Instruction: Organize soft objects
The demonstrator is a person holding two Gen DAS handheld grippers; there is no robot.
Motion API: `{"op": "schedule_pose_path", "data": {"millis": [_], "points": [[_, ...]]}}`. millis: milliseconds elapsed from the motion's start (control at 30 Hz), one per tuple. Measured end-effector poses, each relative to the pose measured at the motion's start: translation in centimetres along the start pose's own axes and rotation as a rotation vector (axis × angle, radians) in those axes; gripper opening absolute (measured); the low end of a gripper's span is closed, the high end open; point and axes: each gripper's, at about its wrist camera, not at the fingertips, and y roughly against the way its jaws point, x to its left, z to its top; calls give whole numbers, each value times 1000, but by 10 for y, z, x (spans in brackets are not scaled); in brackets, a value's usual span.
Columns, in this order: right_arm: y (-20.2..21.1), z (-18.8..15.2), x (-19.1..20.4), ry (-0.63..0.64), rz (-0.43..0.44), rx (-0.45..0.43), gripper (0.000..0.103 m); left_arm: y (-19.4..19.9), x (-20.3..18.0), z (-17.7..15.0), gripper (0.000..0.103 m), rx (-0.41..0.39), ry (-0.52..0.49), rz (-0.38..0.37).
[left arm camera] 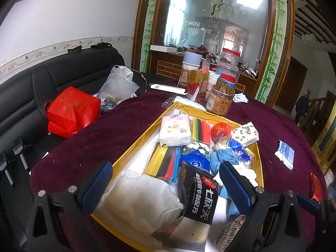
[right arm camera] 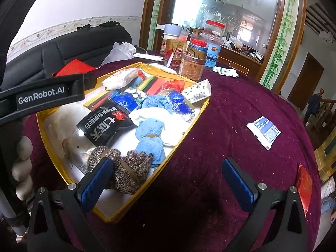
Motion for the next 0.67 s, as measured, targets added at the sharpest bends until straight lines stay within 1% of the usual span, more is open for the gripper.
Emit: {"op": "schedule_pose_path", "data": {"millis": [300, 667], "points": [[2, 0, -2, -3, 0, -8, 103, -3, 1, 0, 103, 4, -2, 8], [15, 1, -6, -15, 28, -50, 103, 0, -5, -2, 103, 14, -32, 55]]}}
